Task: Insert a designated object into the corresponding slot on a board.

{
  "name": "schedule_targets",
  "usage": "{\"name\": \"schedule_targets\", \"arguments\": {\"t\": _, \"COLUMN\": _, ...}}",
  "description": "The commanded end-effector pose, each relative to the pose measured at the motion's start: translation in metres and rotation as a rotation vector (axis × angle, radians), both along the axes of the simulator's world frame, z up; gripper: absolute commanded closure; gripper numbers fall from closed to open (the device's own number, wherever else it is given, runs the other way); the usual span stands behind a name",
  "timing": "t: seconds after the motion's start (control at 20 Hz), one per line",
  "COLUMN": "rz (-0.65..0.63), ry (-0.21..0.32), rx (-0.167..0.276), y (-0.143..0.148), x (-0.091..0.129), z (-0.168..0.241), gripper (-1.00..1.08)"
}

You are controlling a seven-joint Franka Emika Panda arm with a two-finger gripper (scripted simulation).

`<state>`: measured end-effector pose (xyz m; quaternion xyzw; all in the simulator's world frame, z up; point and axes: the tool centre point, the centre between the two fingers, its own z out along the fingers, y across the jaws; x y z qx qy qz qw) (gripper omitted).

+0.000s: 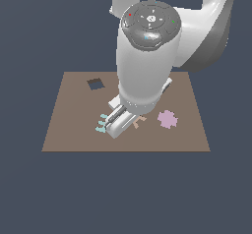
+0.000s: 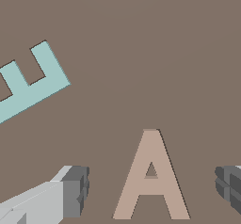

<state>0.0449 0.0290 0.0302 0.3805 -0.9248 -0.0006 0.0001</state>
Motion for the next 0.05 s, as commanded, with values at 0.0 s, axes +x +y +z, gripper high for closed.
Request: {"name": "schedule_targets", "arguments": {"t": 0.0, "rz": 0.0, "ry": 0.0, "rx": 0.0, "y": 0.0, "x": 0.0, "z": 0.0, "gripper": -0.92}}
